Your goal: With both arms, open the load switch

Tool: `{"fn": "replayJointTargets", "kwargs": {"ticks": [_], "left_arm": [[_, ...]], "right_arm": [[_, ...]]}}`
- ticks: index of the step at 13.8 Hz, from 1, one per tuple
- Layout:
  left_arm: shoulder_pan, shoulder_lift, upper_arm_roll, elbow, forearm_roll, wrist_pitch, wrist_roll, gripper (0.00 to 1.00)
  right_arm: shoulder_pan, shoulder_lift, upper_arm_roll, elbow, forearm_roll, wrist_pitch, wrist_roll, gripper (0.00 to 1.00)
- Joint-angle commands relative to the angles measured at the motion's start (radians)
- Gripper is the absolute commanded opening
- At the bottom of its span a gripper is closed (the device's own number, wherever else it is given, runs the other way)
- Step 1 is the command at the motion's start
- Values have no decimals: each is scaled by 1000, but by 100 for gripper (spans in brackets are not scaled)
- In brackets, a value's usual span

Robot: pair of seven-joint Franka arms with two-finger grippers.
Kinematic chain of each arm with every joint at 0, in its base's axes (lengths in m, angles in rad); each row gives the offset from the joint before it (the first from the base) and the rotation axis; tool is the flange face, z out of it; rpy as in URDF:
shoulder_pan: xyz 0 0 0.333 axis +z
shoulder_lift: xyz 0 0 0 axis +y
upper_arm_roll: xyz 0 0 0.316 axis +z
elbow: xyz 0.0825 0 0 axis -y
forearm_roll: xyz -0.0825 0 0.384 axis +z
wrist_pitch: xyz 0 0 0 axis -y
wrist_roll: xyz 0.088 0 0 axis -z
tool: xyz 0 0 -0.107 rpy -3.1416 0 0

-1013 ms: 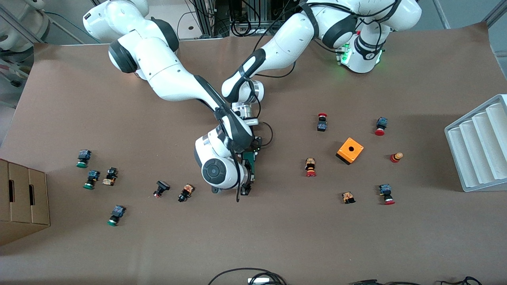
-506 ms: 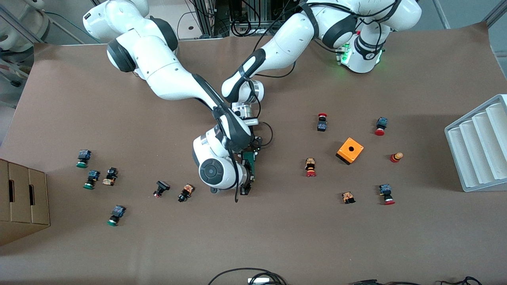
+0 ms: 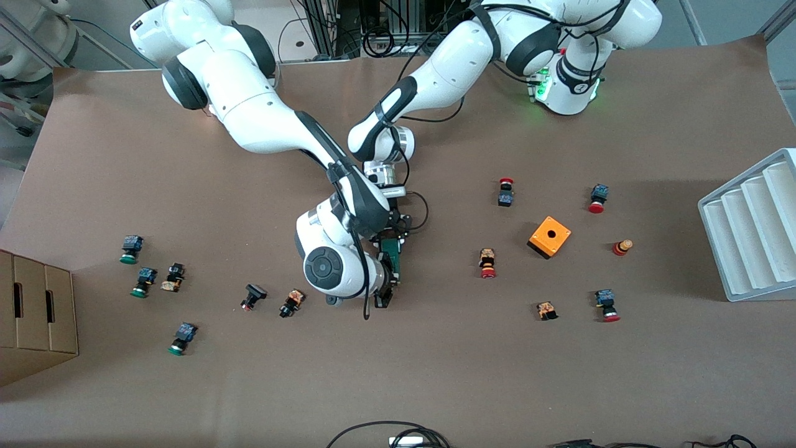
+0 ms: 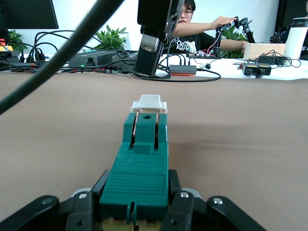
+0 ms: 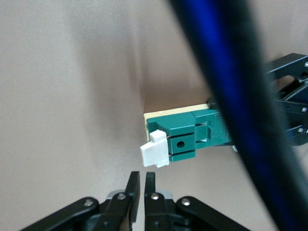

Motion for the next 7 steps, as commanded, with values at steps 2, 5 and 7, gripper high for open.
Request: {"fn": "replayJointTargets", "kwargs": {"ticks": [2, 5, 7], "left_arm": [[-1, 13, -4, 23, 10, -13, 3, 46], [-1, 13, -4, 23, 10, -13, 3, 46], [1, 14, -5, 22, 10, -13, 1, 46]], "right_arm": [[-2, 10, -7, 13, 37, -9, 3, 29], [-2, 25, -11, 17, 34, 4, 2, 29], [-2, 30, -11, 17, 32, 10, 2, 29]]}}
